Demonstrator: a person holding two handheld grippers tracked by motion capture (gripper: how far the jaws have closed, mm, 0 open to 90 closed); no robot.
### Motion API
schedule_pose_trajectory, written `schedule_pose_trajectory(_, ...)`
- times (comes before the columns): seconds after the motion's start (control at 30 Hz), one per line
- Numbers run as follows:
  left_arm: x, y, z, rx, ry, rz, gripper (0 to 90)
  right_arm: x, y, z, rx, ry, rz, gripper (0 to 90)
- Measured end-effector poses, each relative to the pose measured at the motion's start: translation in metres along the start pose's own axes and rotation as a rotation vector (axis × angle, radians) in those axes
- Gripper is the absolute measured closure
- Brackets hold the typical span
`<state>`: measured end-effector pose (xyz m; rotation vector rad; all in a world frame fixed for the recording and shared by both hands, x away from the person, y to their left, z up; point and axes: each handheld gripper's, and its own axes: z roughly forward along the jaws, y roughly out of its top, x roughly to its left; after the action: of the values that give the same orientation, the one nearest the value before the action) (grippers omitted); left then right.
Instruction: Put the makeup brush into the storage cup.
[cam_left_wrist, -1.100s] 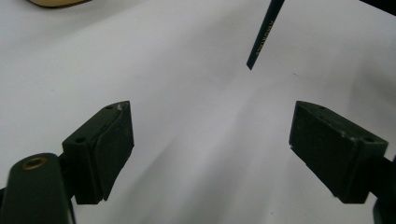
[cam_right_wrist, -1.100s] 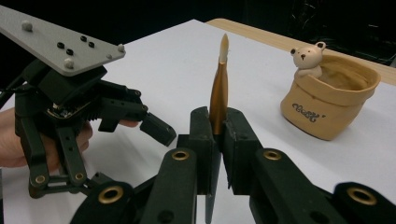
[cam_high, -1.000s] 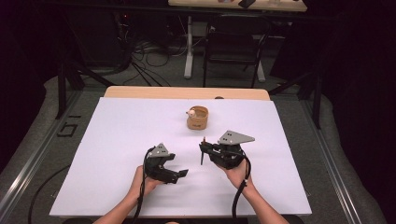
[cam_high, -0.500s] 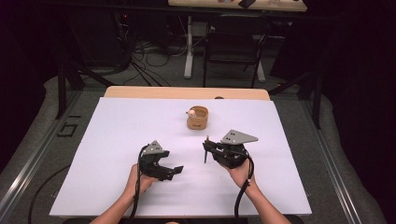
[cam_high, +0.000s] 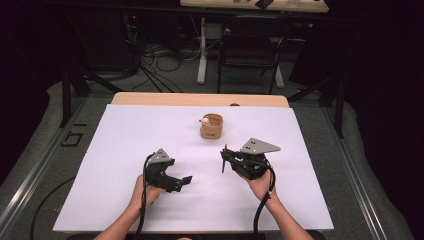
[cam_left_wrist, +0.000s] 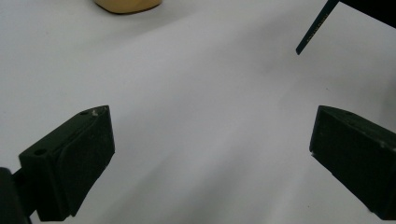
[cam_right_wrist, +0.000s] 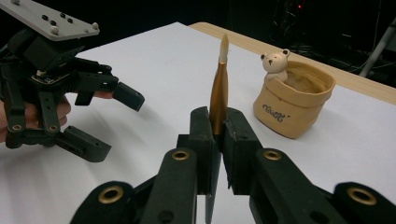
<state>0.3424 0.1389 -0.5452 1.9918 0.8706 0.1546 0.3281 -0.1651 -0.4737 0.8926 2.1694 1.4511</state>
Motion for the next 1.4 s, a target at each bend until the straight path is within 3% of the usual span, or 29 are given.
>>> schedule_pose_trajectory(0.47,0.006,0.000,-0.005,-0.012,0.015,-0.009,0.0,-0.008,0.004,-0.008,-0.018,-0.036,-0.010,83.3)
schedule_pose_trajectory(1.4,0.005,-0.001,-0.002,0.000,0.013,-0.009,0.0,-0.031,0.019,-0.013,-0.049,-0.106,-0.015,83.4)
